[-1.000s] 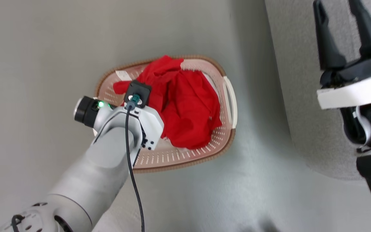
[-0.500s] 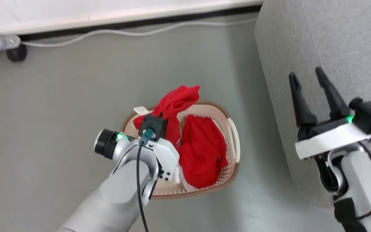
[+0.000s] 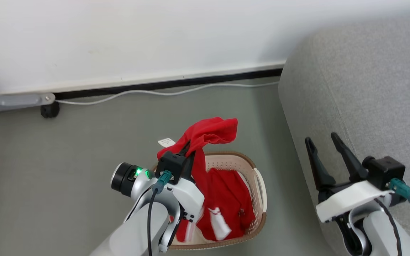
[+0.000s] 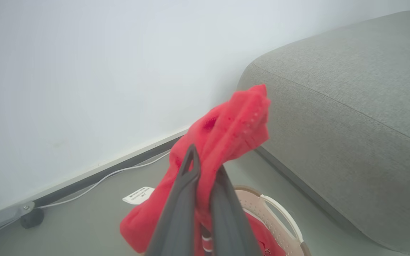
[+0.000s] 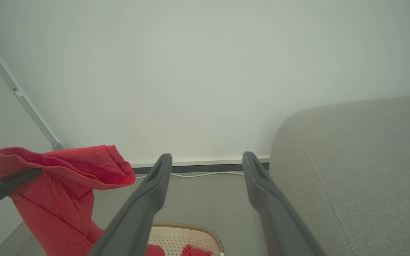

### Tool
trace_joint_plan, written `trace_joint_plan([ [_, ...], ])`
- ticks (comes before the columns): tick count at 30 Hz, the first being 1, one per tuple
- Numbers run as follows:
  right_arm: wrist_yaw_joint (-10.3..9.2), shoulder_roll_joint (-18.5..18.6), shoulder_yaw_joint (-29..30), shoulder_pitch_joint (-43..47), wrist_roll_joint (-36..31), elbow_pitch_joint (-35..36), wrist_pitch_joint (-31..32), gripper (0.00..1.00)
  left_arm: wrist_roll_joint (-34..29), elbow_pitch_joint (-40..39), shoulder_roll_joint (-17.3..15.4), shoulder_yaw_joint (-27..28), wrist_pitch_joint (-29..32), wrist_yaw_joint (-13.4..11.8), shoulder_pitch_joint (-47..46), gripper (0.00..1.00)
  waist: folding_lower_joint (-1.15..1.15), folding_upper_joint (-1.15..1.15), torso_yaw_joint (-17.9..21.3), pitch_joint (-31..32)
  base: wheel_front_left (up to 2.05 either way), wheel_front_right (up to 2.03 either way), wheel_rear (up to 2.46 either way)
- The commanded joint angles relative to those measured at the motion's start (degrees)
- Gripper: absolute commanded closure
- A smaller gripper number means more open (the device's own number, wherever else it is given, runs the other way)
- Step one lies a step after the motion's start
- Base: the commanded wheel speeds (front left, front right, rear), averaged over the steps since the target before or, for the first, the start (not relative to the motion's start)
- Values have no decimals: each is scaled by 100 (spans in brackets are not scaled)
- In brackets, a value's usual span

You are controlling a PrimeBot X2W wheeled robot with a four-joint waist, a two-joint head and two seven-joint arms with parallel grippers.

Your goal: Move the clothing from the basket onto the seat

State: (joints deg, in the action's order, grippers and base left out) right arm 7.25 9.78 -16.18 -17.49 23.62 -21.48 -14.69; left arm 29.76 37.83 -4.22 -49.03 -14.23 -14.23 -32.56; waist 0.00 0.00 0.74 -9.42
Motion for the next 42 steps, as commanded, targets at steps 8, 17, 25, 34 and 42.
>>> trace_joint_plan([
  [8, 24, -22, -94, 187, -120, 12, -30, 0, -529, -1075, -121, 533, -76, 86, 3, 100, 0, 0, -177, 272, 0, 0, 0],
  [17, 24, -79, -145, 244, -148, -40, -30, 0, -845, -2014, -175, 602, -76, 206, -240, 100, 0, 0, -236, 286, 0, 0, 0],
  [25, 24, -47, -340, 182, -103, -28, -30, 0, -922, -2385, -151, 503, -32, 272, -524, 100, 0, 0, -222, 242, 0, 0, 0],
  [34, 24, 202, -1287, -155, 49, 605, -30, 0, -904, -2432, -58, 404, -28, 304, -698, 100, 0, 0, -212, 173, 0, 0, 0],
  [42, 24, 290, -1767, -362, -71, 1257, -31, 0, -868, -2357, -4, 319, -45, 344, -727, 100, 0, 0, -289, 140, 0, 0, 0],
])
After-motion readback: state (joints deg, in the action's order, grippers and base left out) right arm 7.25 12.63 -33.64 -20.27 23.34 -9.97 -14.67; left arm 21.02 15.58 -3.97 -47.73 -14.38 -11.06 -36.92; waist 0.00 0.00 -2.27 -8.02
